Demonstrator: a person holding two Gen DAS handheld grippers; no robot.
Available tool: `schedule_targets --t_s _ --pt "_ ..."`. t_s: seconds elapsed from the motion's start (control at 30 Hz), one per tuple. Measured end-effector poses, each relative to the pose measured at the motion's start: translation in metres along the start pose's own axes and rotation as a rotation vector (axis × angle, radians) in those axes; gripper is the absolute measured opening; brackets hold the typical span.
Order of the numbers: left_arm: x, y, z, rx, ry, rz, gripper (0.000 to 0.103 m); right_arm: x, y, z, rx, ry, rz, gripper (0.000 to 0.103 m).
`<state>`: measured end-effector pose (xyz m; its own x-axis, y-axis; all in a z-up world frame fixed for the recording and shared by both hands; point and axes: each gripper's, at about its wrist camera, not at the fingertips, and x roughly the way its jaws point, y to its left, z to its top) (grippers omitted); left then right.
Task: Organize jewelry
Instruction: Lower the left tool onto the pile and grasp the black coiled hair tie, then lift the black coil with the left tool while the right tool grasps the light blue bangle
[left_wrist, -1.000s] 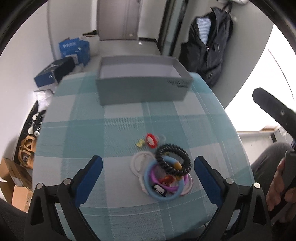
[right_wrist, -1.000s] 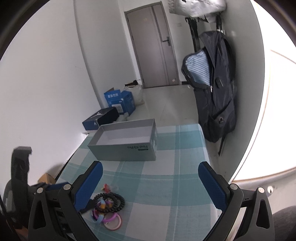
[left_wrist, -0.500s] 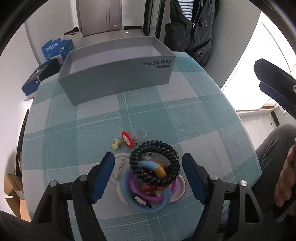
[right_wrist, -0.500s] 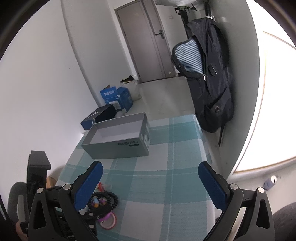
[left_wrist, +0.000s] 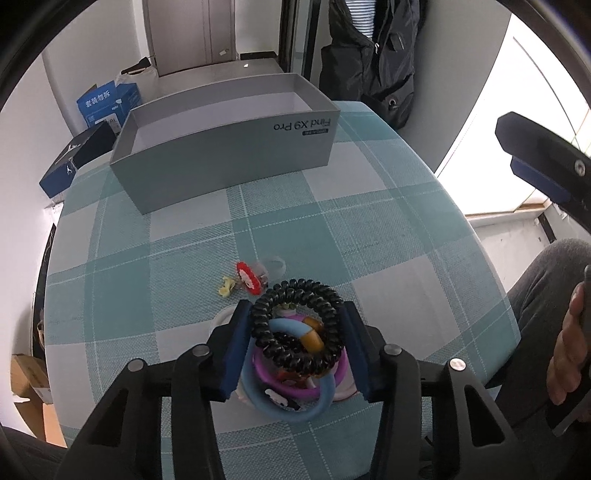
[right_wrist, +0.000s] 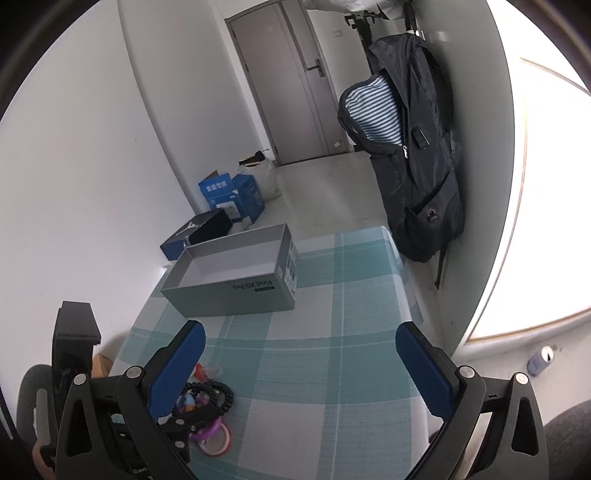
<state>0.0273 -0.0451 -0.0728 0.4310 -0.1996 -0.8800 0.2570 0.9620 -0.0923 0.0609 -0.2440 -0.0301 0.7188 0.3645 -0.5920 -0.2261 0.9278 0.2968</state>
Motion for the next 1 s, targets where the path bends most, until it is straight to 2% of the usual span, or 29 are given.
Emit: schedule_targets --t_s 0.17,0.5,0.6,0.83,1.0 --pt "-0.002 0.004 0.004 -0.024 -0.018 -0.017 0.037 0.002 0.000 -0.001 0.008 0.010 0.002 0.103" --pt "-0.018 0.019 0.011 -0.112 -0.089 -0.087 0.036 0.012 0.007 -0.006 -0.008 0.063 0.034 0.103" --pt "-0.026 0.030 0.014 -0.160 -0.122 -0.104 0.036 0.022 0.011 -0.012 0.002 0.124 0.091 0.103" --pt "-0.044 0.065 0.014 -0.263 -0.197 -0.084 0.036 0.055 0.031 -0.034 0.035 0.308 0.259 0.103" --pt "-0.051 0.083 0.010 -0.314 -0.229 -0.083 0.036 0.067 0.042 -0.043 0.037 0.364 0.300 0.102"
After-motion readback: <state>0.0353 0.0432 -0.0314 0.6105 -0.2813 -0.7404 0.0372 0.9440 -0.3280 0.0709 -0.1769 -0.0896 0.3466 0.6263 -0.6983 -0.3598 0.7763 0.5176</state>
